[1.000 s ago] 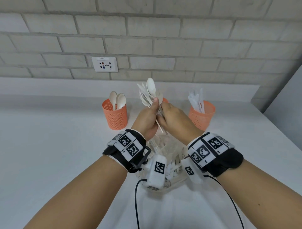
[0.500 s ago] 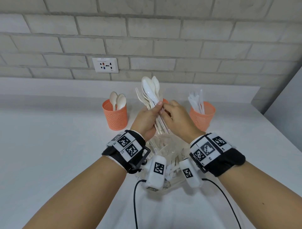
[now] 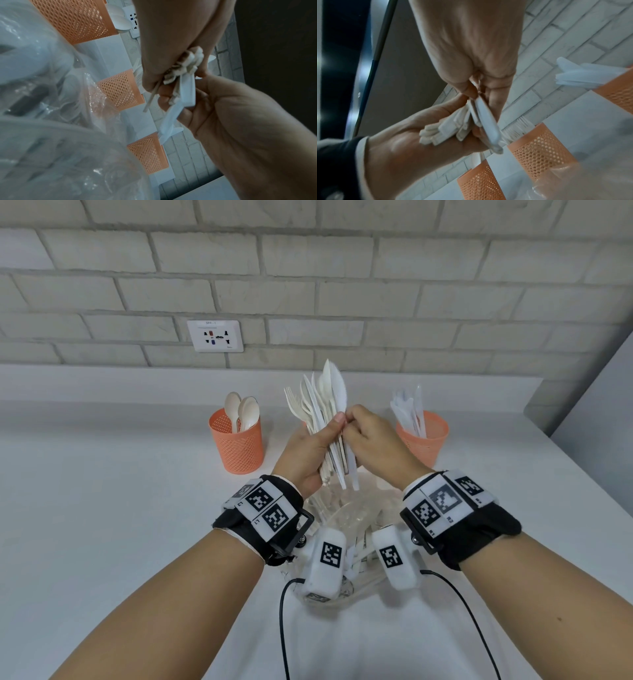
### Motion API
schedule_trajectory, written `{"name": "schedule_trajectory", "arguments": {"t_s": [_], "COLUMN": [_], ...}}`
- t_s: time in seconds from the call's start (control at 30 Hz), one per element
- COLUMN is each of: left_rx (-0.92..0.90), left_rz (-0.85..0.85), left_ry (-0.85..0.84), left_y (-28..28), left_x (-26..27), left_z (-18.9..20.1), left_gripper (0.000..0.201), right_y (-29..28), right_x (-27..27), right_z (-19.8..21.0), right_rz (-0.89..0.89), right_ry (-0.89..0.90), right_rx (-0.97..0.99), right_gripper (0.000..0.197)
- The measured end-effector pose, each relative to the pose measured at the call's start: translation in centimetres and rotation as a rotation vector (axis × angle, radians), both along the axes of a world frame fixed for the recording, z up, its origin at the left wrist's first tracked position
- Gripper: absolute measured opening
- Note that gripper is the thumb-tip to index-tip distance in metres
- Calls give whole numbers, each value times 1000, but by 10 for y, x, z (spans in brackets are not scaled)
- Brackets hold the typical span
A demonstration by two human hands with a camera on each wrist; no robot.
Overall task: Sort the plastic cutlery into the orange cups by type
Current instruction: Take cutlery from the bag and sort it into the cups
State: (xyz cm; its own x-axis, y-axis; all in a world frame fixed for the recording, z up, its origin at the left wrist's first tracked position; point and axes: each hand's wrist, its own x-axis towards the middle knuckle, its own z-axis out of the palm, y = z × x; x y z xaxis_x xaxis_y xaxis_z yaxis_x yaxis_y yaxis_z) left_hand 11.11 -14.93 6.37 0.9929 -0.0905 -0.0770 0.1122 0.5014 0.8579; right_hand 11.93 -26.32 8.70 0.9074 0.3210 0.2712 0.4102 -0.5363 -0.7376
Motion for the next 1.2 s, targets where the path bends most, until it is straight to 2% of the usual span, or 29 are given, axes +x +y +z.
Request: {"name": "schedule_trajectory", "arguments": {"t_s": [0.13,0.23,0.3,0.43,0.6,0.7,0.8,0.9,0.97,1.1,1.2], "left_rx": [-20,-24,-15,-15,-11,14,47,72,114,174,202], "left_rz": [51,116,125,99,120,120,104,66,58,0,8], "left_ry": [0,26,18,-9,-10,-27,-31,-76,-92,-124,-104], "left_y": [0,0,1,2,2,2,4,10,11,2,3], "left_x": [3,5,6,5,6,5,3,1,-2,-5,0], "left_z": [-2,-2,-1,0,-4,-4,-2,-3,-2,-1,-5], "left_gripper": [12,22,16,3,12,16,20,17,15,30,17], "right_y": [-3,-2,-2,-7,-11,-12,-17,-24,-27,-19,-30], "right_x": [-2,-6,-11,-15,-14,-14,-12,-6,-2,-7,-4], "right_z": [5,4,-1,-6,-3,-4,-5,-6,-8,-15,-11], "right_rz": [-25,-20,20,76,181,159,167,99,71,196,208], "right_ry": [-9,23,87,141,194,196,362,453,451,377,326], "right_rx": [73,146,148,48,-82,-108,19,111,52,57,45], "right_gripper": [10,9,10,22,46,39,21,23,15,12,17]}}
